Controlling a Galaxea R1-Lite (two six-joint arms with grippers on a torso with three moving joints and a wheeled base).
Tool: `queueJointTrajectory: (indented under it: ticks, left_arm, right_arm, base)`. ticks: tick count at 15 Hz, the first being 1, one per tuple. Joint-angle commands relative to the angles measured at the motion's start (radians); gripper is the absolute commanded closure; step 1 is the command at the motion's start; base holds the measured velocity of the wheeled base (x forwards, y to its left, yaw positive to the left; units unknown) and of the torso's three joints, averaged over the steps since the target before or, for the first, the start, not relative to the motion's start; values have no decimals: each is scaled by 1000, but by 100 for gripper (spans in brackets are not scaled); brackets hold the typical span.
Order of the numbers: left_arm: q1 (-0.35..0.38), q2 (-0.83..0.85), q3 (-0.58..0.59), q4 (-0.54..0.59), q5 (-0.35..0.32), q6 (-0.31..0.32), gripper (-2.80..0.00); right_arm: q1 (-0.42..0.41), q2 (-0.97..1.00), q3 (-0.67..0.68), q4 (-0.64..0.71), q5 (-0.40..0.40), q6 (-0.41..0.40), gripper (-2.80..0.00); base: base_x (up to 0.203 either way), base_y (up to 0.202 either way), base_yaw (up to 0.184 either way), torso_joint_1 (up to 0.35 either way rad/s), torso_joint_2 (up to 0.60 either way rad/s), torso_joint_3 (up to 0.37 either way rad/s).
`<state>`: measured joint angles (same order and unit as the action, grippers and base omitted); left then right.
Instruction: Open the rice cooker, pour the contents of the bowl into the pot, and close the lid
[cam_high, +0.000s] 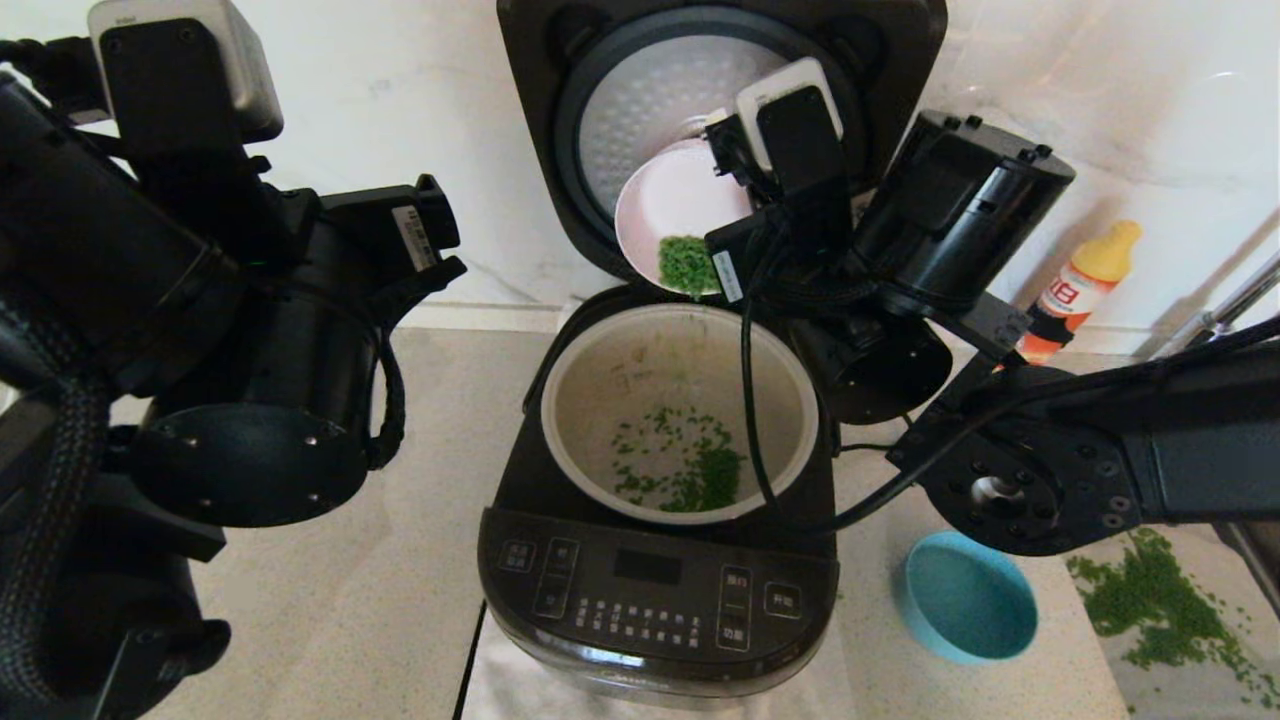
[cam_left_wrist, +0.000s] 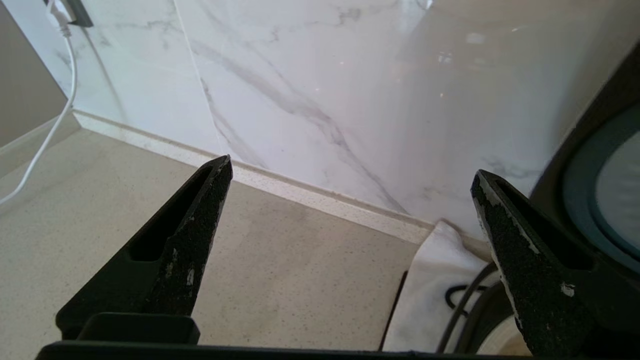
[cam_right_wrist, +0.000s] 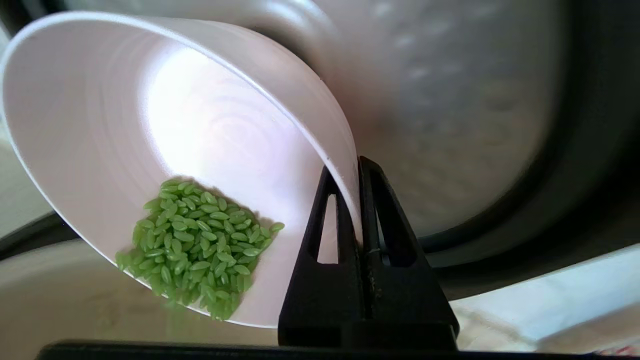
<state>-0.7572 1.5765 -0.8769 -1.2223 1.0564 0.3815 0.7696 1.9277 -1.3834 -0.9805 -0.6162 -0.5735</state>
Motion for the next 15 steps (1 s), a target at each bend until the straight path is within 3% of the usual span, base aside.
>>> queueJointTrajectory:
  ticks: [1, 6, 12, 15]
  left_arm:
    - [-1, -15, 4, -8, 7, 2, -280]
    - [-1, -18, 25, -11, 28, 2, -280]
    - [-1, -7, 36, -23, 30, 2, -280]
    - [-1, 0, 36, -23, 28, 4, -280]
  right_arm:
    - [3, 10, 39, -79, 1, -46, 0]
    - [6, 6, 177, -230, 30, -118, 0]
    - [-8, 8, 235, -358, 194, -239, 0]
    - [-15, 10, 254, -392, 238, -258, 0]
  base:
    - [0, 0, 0, 0, 0, 0]
    - [0, 0, 0, 0, 0, 0]
    - [0, 0, 0, 0, 0, 0]
    - [0, 0, 0, 0, 0, 0]
